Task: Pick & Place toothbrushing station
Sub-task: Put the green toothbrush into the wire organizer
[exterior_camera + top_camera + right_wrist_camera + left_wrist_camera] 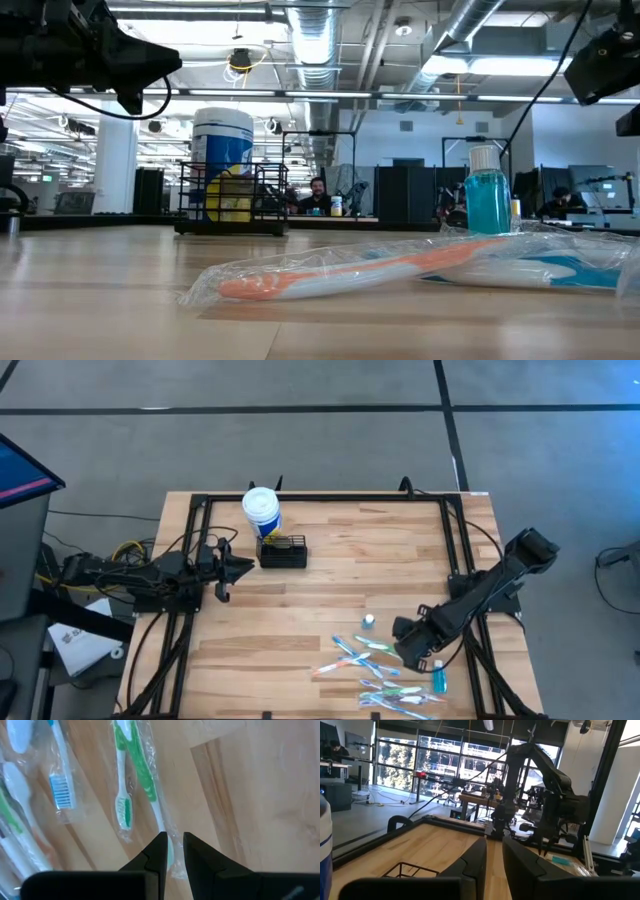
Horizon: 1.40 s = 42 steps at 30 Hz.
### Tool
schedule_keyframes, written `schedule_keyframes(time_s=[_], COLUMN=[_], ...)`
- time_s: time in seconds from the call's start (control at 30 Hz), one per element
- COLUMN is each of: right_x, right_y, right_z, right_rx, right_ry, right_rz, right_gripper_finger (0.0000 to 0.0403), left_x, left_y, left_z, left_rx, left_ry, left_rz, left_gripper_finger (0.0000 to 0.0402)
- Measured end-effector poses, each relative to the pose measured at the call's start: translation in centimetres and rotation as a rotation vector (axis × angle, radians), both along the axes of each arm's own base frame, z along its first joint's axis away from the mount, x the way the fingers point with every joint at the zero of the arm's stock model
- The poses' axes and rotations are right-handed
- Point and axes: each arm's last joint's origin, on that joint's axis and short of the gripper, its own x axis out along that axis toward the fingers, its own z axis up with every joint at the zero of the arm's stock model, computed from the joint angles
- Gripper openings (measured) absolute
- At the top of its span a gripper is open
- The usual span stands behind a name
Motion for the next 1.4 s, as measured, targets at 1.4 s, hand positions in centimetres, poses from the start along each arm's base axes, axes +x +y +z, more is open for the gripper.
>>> schedule_keyframes(time_s=[1.4], right_x=[0.24], right_y=[0.18], right_z=[-0.73], right_rx=[-0.03], right_ry=[0.024], right_rz=[0.082], right_gripper_finger=[0.0151], left_x=[-0.01], left_y=[0.0], left_z=[0.09], left_rx=[0.0], left_ry=[-0.01], left_rz=[0.0], left_gripper_finger=[0.0057])
